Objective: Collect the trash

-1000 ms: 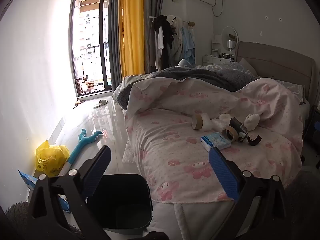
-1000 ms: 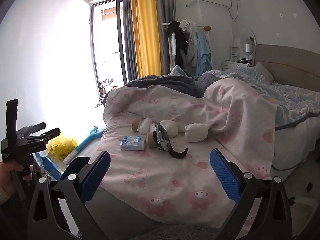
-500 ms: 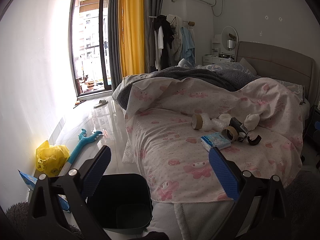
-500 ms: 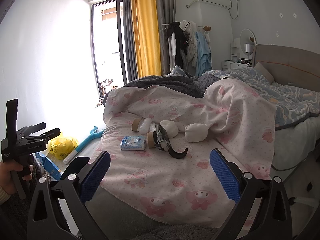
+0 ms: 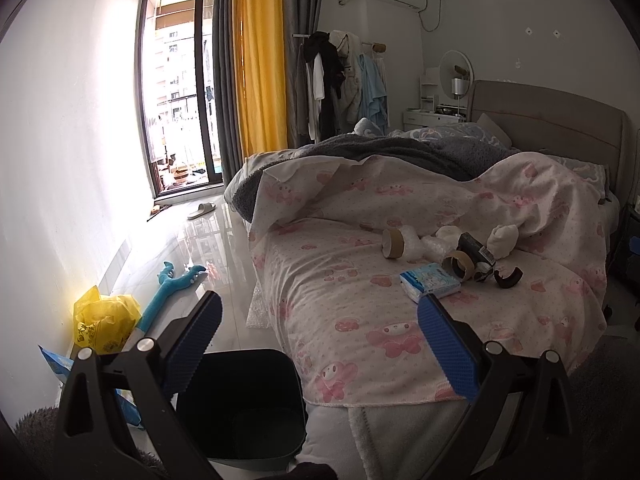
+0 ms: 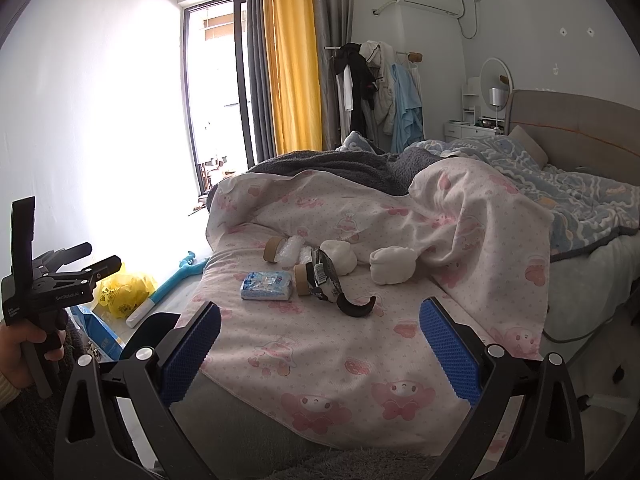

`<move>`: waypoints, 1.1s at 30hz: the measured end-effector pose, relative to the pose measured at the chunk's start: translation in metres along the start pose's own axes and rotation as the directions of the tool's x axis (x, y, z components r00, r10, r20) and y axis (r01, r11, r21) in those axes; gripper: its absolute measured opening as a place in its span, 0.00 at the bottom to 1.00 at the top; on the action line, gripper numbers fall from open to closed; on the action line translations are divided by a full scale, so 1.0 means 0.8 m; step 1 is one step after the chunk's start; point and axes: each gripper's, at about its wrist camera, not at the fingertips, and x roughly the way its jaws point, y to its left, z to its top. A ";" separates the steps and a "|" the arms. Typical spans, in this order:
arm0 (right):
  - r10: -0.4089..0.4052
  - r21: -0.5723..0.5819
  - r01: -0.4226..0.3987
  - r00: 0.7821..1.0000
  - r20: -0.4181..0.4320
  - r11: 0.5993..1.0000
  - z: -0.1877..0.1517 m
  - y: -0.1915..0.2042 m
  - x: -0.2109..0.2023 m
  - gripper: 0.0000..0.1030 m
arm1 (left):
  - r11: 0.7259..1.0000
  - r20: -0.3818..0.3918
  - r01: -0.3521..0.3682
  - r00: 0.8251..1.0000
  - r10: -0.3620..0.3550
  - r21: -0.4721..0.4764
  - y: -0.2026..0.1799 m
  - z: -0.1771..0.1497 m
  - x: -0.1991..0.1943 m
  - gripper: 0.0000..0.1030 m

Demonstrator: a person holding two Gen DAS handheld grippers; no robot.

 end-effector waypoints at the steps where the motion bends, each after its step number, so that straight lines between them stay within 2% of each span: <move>1: 0.000 0.000 0.000 1.000 0.000 1.000 0.000 0.000 0.000 0.98 | 1.000 0.000 0.000 1.000 0.000 0.001 0.000 0.000 0.000 0.97; 19: -0.001 -0.002 0.001 1.000 0.000 1.000 0.000 0.000 0.002 0.98 | 1.000 -0.011 0.022 1.000 -0.022 -0.010 0.000 -0.001 0.000 0.97; 22: -0.005 -0.011 0.005 1.000 -0.017 1.000 0.001 -0.001 0.007 0.98 | 0.998 -0.033 0.062 0.997 -0.063 -0.022 0.000 0.002 0.002 0.97; 27: 0.016 -0.020 -0.017 0.998 -0.056 1.000 -0.003 0.001 0.016 0.98 | 0.997 -0.034 0.065 0.997 -0.066 -0.030 0.000 0.006 0.006 0.97; 31: 0.024 -0.004 -0.024 0.998 -0.066 1.000 0.004 -0.001 0.025 0.98 | 0.997 -0.018 0.081 0.997 -0.081 0.003 -0.006 0.004 0.010 0.96; 33: 0.020 -0.011 -0.020 0.997 -0.071 1.000 0.007 0.001 0.029 0.97 | 0.994 -0.033 0.112 0.993 -0.112 -0.011 -0.007 0.008 0.016 0.96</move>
